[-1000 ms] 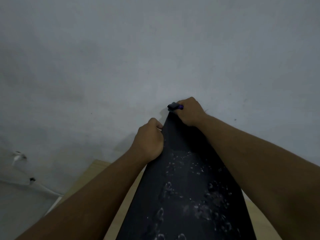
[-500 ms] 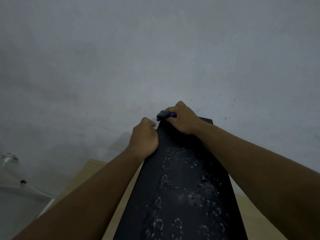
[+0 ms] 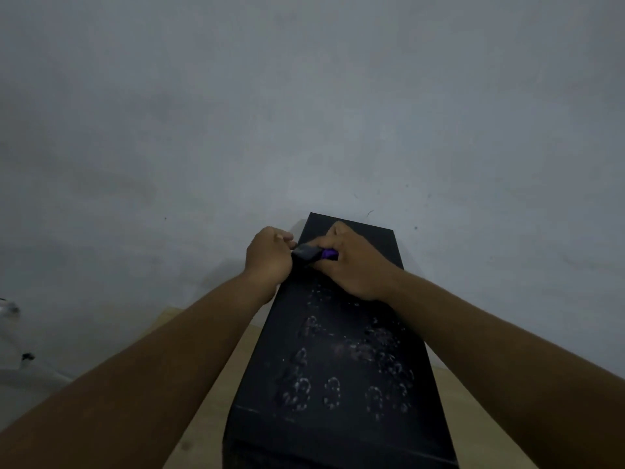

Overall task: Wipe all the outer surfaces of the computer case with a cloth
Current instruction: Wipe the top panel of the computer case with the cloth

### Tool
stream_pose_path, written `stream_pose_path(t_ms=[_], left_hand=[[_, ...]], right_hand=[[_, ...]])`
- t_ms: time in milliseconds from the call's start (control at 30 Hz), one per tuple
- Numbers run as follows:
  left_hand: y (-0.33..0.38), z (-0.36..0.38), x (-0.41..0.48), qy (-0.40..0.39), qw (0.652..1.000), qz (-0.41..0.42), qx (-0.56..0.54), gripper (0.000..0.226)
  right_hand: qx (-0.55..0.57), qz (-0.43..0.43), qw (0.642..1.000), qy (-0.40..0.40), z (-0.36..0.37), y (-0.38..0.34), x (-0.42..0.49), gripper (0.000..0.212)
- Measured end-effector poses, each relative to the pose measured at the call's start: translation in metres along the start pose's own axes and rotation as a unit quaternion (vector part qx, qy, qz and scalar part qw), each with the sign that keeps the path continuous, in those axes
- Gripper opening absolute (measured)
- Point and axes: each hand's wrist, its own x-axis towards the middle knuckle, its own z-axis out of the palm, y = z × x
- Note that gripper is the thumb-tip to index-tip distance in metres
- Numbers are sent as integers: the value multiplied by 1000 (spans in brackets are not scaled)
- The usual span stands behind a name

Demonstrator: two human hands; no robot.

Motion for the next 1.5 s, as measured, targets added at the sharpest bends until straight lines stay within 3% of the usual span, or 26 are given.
stream_pose_path(t_ms=[167,267,567,1100,1500], left_hand=[[-2,-4,1,-38,998,-23,-52,21],[-3,-1,2,-19,1000,-6,-10,15],[-8,-2,-6,-18,990,83,114,31],[-7,-6,-9,-23,983,107,148,26],[-4,-12,-6,-77,961,146,221,17]], right_hand=[[10,-2,1000,1,-3,1,-12,26],[5,8,1000,15,-1,6,-2,25],[-15,68,995,77,13,35,48,26],[-11,35,999,28,-2,3,-39,29],[-3,97,994,51,5,24,20,27]])
